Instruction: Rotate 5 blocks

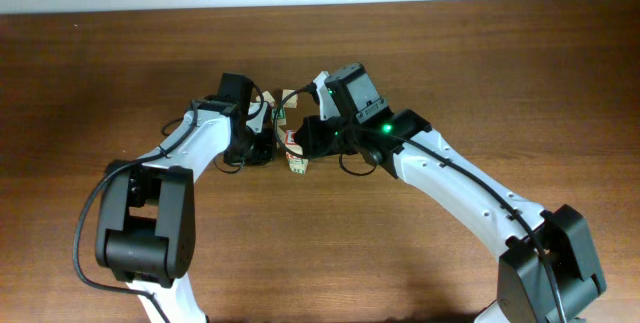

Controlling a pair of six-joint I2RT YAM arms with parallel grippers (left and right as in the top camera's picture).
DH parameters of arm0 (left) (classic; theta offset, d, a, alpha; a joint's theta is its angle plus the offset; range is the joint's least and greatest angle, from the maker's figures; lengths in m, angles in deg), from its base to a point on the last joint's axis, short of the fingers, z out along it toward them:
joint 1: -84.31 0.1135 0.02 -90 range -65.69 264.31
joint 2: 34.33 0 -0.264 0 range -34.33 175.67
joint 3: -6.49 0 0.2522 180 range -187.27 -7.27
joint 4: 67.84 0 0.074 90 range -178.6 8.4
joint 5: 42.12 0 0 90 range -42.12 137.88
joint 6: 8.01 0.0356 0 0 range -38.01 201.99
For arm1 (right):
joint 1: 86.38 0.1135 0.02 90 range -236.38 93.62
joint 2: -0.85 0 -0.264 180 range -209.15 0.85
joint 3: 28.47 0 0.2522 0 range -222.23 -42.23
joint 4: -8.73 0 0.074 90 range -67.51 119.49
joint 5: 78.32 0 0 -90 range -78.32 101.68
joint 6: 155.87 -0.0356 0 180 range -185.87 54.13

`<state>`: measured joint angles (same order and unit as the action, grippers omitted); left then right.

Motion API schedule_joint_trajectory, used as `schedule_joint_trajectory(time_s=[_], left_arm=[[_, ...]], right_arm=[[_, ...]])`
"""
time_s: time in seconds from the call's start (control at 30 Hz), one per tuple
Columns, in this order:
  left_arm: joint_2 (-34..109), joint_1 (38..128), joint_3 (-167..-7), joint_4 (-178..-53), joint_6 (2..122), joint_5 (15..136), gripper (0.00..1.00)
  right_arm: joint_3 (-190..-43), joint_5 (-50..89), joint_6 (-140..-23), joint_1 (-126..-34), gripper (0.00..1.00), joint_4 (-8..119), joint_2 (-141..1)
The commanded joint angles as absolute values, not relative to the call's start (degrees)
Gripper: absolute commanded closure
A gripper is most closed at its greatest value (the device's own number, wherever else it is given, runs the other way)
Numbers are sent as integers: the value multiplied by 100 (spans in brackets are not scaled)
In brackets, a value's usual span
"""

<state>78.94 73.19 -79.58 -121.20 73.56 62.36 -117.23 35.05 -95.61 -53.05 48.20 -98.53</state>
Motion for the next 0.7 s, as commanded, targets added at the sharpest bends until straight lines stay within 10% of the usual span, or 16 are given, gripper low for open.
schedule_joint_trajectory(time_s=[0.0,0.67], left_arm=[[7922,7339,-7947,-12109,7367,6172,96],[7922,7335,-7947,-12109,7367,6157,78]], right_arm=[[-11531,3044,-9462,-5262,96,5010,-10089],[-11531,3002,-8726,-5257,96,5047,-10089]])
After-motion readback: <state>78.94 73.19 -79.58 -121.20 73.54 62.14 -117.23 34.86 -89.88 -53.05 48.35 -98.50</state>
